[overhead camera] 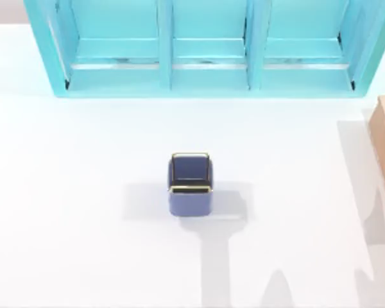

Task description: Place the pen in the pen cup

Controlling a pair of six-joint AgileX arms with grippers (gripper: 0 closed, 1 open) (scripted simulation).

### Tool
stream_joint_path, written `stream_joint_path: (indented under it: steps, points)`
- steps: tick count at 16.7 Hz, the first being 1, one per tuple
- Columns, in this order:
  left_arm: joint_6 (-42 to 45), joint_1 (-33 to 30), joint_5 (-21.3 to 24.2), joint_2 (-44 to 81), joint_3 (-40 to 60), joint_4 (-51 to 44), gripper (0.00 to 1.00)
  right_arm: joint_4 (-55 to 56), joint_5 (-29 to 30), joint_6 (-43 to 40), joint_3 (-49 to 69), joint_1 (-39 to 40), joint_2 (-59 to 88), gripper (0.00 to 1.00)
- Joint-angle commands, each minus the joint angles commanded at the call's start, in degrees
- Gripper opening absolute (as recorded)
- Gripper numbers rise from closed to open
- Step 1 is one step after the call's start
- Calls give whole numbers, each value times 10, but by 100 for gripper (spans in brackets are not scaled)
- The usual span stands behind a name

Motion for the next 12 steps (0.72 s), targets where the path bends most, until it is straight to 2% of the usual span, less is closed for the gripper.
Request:
stream_joint_path:
  steps: [4,8,12]
  points:
    - [-37,-34,-7,47,-17,79,100,0,0,0,0,0,0,100]
    - [-40,-37,-8,50,-18,84,100,0,0,0,0,0,0,100]
    - [-40,-37,-8,50,-18,84,70,0,0,0,0,0,0,100]
